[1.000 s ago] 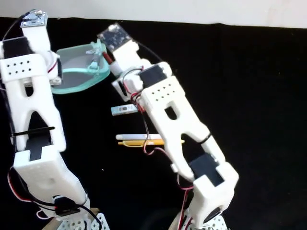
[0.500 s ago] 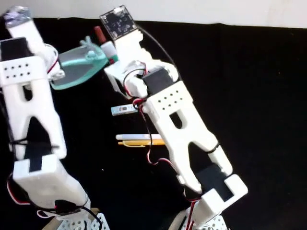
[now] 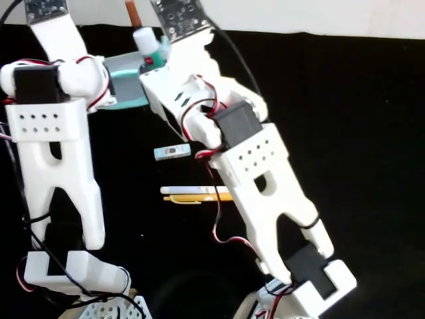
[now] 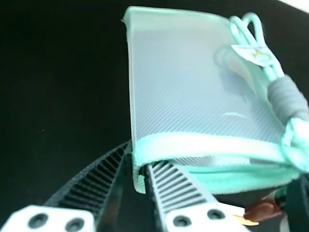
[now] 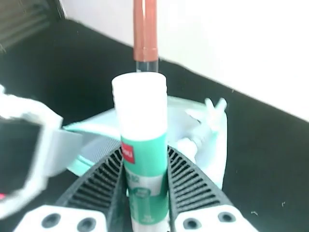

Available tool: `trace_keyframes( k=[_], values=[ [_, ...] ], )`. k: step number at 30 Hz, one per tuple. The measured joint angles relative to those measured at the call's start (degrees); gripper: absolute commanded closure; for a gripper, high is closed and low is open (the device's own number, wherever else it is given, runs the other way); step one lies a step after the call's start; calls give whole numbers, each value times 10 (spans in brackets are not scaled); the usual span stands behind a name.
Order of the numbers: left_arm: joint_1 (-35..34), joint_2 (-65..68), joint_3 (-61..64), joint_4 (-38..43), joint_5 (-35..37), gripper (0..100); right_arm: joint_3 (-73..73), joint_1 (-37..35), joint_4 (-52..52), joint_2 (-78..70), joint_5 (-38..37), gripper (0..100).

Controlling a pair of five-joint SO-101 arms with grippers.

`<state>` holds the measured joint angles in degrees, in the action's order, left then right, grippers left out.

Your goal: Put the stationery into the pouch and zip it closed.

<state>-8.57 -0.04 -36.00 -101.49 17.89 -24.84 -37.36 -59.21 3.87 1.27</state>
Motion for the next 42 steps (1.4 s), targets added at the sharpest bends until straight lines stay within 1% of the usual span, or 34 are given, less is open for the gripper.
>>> trace_keyframes(
  k=[6, 13, 16, 20, 23, 29, 31, 35, 42],
  values=[
    [-17, 0, 1, 0, 68, 992, -69, 0, -11, 2, 2, 992],
    [-33, 32, 1, 0, 79, 992, -164, -16, -32, -5, 4, 992],
    [-31, 44, 1, 0, 79, 992, -217, -18, -50, -34, 33, 992],
    [-33, 45, 1, 0, 79, 992, -306, -18, -62, -111, 48, 992],
    [-53, 48, -6, 0, 79, 992, -391, -18, -88, -178, 59, 992],
    [-98, 48, -22, 0, 79, 992, -627, -18, -138, -353, 76, 992],
    [-106, 48, -22, 0, 79, 992, -675, -19, -146, -411, 78, 992],
    [-109, 48, -22, 0, 79, 992, -690, -25, -142, -466, 89, 992],
    [-109, 48, -22, 0, 79, 992, -698, -44, -110, -484, 100, 992]
  ],
)
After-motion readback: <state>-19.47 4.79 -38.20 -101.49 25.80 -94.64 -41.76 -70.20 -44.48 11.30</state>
